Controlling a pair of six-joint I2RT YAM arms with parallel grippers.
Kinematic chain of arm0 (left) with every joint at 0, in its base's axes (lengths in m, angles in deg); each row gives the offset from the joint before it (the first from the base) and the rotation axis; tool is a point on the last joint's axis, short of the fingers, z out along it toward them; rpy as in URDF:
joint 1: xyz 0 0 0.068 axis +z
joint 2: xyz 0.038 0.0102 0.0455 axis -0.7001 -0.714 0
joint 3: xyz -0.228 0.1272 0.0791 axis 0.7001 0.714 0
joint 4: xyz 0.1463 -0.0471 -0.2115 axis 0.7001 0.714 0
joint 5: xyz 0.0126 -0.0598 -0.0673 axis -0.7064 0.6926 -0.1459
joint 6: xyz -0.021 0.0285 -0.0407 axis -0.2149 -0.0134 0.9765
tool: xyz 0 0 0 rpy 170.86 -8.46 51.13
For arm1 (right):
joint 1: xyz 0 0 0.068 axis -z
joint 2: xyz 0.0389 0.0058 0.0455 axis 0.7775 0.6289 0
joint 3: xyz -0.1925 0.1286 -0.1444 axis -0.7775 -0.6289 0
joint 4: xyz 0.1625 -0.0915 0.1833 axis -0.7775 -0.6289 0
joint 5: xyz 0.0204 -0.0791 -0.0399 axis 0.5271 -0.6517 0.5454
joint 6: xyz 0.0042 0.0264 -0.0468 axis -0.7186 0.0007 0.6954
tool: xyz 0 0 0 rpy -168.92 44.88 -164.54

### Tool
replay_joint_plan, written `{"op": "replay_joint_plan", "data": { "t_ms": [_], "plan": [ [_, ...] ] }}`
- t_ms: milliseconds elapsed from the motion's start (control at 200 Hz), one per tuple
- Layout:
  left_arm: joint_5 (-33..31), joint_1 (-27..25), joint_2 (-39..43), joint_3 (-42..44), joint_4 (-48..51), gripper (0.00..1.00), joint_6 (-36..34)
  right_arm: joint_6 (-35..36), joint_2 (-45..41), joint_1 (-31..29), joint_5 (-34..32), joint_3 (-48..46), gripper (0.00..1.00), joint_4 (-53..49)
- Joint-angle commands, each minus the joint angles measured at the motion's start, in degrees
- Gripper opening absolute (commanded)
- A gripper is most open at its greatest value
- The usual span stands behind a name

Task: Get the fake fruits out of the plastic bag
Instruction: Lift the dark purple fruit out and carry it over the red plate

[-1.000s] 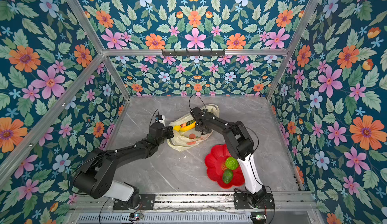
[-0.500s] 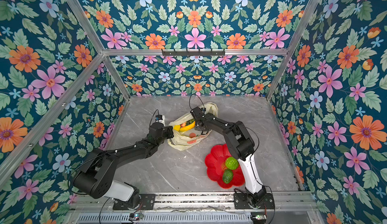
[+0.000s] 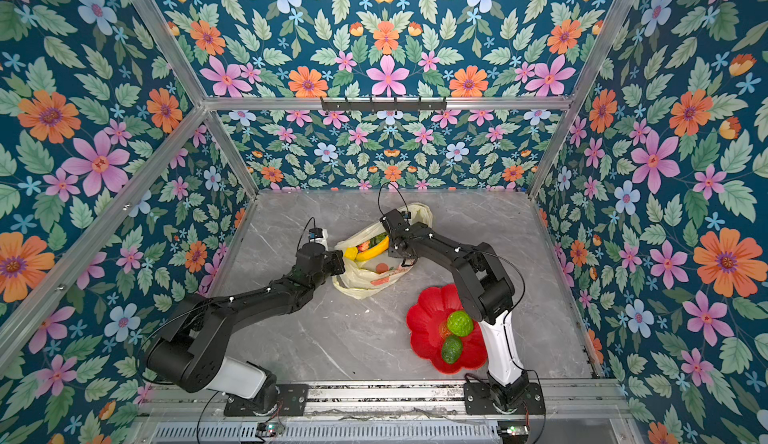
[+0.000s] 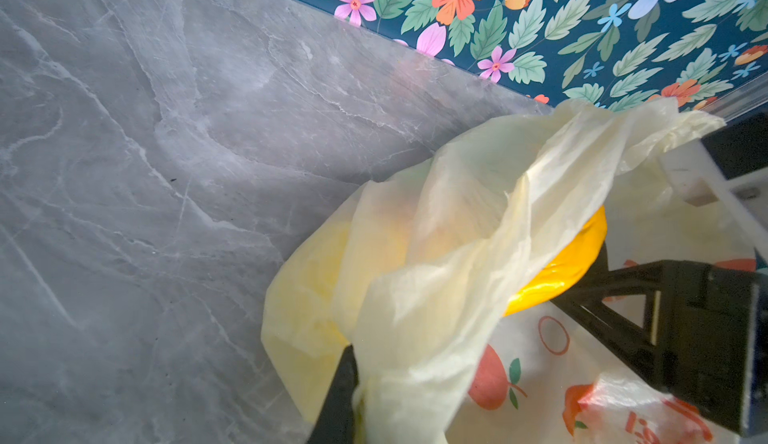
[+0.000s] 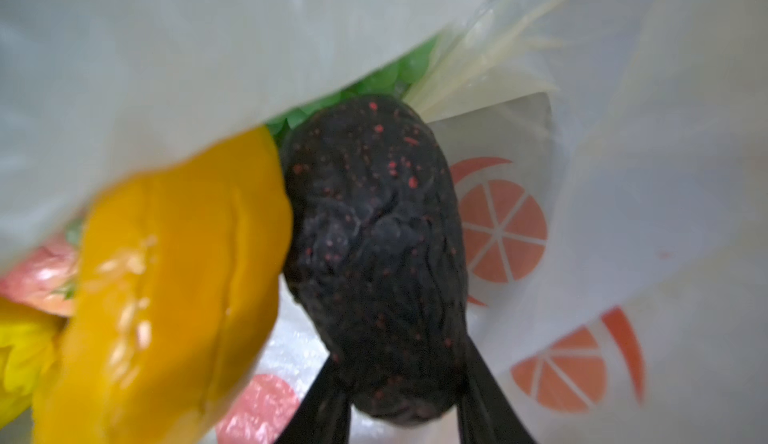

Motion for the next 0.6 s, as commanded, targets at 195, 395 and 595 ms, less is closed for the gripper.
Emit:
{"op": "replay_joint_plan", "data": {
  "t_ms": [195, 395, 595],
  "plan": [
    [-0.5, 0.0, -0.3, -0.3, -0.4, 0.12, -0.6, -1.9, -3.4, -0.1, 3.4, -0.2, 0.33, -6.6],
    [-0.5, 0.0, -0.2, -0.3, -0.3, 0.12, -0.6, -1.4, -7.5, -0.1, 5.2, -2.0, 0.33, -8.8],
    [-0.1, -0.1, -0.4, -0.3, -0.5, 0.12, -0.5, -1.1, -11.8, 0.0, 4.1, -4.1, 0.32, -10.8]
  ]
}}
